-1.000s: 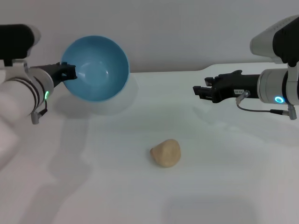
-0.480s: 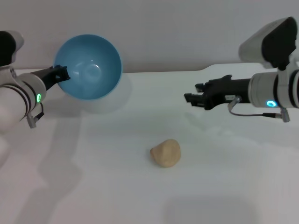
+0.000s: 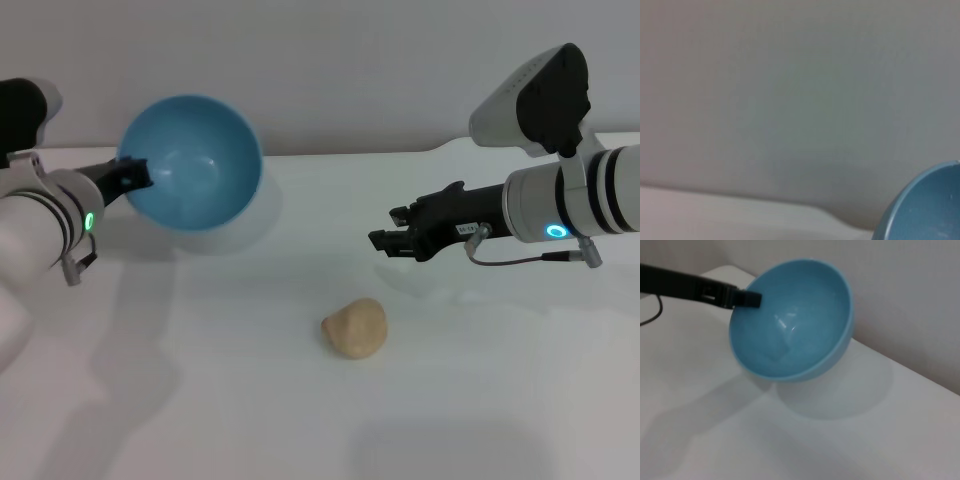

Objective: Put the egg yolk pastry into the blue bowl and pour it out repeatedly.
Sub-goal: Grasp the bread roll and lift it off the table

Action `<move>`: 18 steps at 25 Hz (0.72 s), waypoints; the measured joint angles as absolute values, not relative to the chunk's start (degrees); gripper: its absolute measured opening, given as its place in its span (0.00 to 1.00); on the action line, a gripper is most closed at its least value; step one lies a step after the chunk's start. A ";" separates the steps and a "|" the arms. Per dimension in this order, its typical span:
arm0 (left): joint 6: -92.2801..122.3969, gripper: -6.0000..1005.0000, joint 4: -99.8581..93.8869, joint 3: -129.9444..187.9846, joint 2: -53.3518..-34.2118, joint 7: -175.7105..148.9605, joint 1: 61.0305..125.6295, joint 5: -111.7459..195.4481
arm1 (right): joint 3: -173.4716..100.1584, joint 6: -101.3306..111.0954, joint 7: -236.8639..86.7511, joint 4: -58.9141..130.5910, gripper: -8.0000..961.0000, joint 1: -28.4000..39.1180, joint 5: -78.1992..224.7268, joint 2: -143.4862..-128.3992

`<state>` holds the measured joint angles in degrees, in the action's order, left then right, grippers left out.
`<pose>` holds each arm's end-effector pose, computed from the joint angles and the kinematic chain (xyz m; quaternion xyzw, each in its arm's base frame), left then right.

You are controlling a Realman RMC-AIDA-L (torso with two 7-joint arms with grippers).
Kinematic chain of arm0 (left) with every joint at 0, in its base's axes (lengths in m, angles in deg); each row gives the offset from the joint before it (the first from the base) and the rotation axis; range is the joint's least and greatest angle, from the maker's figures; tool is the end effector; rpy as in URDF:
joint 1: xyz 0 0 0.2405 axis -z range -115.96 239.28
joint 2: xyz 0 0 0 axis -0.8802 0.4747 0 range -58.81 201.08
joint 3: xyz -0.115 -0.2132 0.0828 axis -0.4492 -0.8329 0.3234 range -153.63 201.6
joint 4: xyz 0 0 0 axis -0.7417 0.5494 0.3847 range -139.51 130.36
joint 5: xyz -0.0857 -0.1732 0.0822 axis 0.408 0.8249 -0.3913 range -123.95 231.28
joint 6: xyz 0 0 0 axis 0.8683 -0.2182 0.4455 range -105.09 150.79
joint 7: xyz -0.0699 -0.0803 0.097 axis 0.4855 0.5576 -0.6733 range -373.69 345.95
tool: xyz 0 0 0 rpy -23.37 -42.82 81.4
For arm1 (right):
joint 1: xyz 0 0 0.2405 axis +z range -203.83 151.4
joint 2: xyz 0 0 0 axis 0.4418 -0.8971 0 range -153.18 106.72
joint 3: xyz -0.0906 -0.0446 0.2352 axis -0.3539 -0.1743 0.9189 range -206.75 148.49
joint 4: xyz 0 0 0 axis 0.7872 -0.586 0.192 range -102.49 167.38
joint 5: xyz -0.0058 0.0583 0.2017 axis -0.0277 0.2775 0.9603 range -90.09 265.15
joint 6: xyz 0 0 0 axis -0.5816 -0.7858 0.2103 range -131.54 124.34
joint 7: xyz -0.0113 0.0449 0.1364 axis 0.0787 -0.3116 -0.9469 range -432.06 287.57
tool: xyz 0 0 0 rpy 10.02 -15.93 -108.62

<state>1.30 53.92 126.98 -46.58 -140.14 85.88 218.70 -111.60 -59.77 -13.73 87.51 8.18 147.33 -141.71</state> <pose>-0.2594 0.4048 -0.0237 -0.6811 -0.4889 -0.1137 0.5331 0.1905 0.3913 -0.0510 -0.9445 0.2568 0.0357 0.2018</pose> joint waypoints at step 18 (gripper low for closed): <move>33.99 0.02 27.32 112.81 -44.68 -140.01 92.92 217.44 | -111.14 -59.47 -14.03 87.37 0.39 7.81 146.94 -141.87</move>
